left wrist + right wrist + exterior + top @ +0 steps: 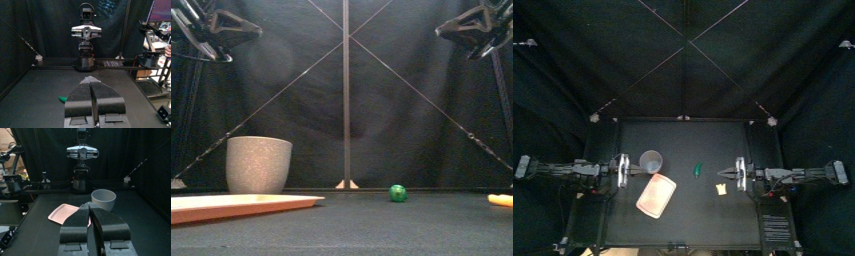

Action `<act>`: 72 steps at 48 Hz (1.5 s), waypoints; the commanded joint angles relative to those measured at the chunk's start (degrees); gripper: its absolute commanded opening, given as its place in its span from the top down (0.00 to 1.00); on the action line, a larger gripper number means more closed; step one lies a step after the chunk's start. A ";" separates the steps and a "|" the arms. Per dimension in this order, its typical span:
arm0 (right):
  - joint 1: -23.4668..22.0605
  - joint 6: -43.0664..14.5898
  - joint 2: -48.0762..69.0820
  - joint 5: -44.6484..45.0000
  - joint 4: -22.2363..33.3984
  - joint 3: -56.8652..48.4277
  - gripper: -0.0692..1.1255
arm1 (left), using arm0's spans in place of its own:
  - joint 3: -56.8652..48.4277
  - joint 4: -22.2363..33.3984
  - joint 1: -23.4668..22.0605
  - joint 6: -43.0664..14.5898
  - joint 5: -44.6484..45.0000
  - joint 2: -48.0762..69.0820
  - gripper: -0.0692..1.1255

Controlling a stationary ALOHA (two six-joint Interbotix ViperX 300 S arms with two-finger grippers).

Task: Pick the green pepper then place it on the pink plate
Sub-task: Pick the green pepper

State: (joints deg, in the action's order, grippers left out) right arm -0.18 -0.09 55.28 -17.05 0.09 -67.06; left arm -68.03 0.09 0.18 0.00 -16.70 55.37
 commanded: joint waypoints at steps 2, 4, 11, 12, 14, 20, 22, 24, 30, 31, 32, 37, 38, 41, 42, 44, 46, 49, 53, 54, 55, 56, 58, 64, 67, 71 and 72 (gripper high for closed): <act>0.18 -1.49 -2.37 0.35 -1.85 0.09 0.85 | 0.44 1.14 0.70 0.00 1.93 -0.53 0.85; 0.00 -2.29 -3.34 0.70 -3.16 0.18 0.85 | 0.44 1.41 0.62 -0.09 3.25 -0.53 0.85; -1.49 -6.06 -8.26 2.11 -9.32 1.76 0.82 | 0.79 1.32 1.14 -0.26 7.73 -0.53 0.85; -1.76 -6.68 -9.05 2.37 -10.37 2.02 0.81 | 0.88 1.32 1.32 -0.26 8.35 -0.53 0.85; -2.20 -8.09 -10.46 3.16 -12.57 2.55 0.78 | 0.79 1.32 1.67 -0.26 9.23 -0.44 0.85; -4.66 -13.01 -15.12 5.89 -18.90 3.87 0.65 | 0.53 1.49 3.08 -0.18 10.72 -0.53 0.85; -5.80 -15.12 -17.31 7.12 -20.74 4.31 0.57 | 0.35 1.49 3.34 -0.18 10.72 -0.53 0.85; -6.33 -16.79 -19.07 8.09 -21.80 4.66 0.49 | 0.18 1.49 3.52 -0.18 10.72 -0.53 0.85; -7.29 -20.83 -24.87 10.37 -22.32 6.33 0.25 | -0.18 1.49 3.87 -0.26 10.63 -0.53 0.85; -7.29 -21.53 -25.93 10.46 -22.32 6.68 0.21 | -0.18 1.49 3.96 -0.26 10.63 -0.53 0.85; -7.29 -22.32 -27.51 10.63 -22.32 7.21 0.16 | -0.18 1.41 4.04 -0.26 10.55 -0.53 0.85; -7.65 -24.17 -33.05 10.99 -22.59 9.67 0.06 | -0.18 1.49 4.39 -0.26 10.55 -0.53 0.85; -7.73 -24.52 -34.28 10.99 -22.59 10.20 0.06 | -0.26 1.49 4.48 -0.26 10.55 -0.53 0.85; -8.53 -25.84 -37.62 11.07 -22.68 12.04 0.06 | -0.35 1.49 4.57 -0.26 10.55 -0.53 0.85; -8.70 -26.28 -38.76 11.07 -22.68 12.66 0.06 | -0.44 1.49 4.66 -0.26 10.55 -0.44 0.85; -9.05 -27.16 -40.96 11.07 -22.68 13.97 0.06 | -0.62 1.49 4.83 -0.26 10.55 -0.53 0.85; -9.84 -28.13 -43.42 11.07 -22.85 15.56 0.06 | -0.88 1.49 5.01 -0.26 10.55 -0.53 0.85; -10.90 -29.36 -46.23 11.51 -23.38 17.49 0.06 | -1.23 1.49 5.27 -0.18 10.55 -0.53 0.85; -12.22 -31.64 -49.31 13.01 -23.82 19.60 0.07 | -1.76 1.49 5.63 -0.18 10.55 -0.44 0.85; -12.48 -32.08 -49.92 13.62 -23.82 20.04 0.07 | -1.85 1.49 5.71 -0.18 10.55 -0.44 0.85; -12.83 -32.70 -50.71 14.33 -23.82 20.57 0.07 | -1.93 1.49 5.71 -0.18 10.55 -0.44 0.85; -13.18 -33.13 -51.15 15.03 -23.82 20.92 0.07 | -2.02 1.58 5.80 -0.18 10.55 -0.53 0.85; -13.89 -34.01 -52.12 16.61 -23.82 21.62 0.07 | -2.11 1.49 5.80 -0.18 10.55 -0.53 0.85; -15.29 -36.56 -54.58 23.29 -23.20 23.91 0.07 | -2.20 1.49 5.80 -0.18 10.55 -0.53 0.85; -15.73 -37.00 -55.28 26.10 -22.59 25.05 0.07 | -2.20 1.58 5.80 -0.18 10.46 -0.53 0.85; -15.91 -37.00 -55.99 28.65 -21.97 26.28 0.07 | -2.20 1.67 5.80 -0.09 10.37 -0.53 0.85; -15.91 -37.00 -56.16 29.09 -21.88 26.54 0.07 | -2.20 1.67 5.80 -0.09 10.28 -0.53 0.85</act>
State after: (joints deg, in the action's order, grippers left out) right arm -15.64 -37.00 -1.49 10.28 -22.15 -42.63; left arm -71.02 1.58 5.80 -0.18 -5.80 55.11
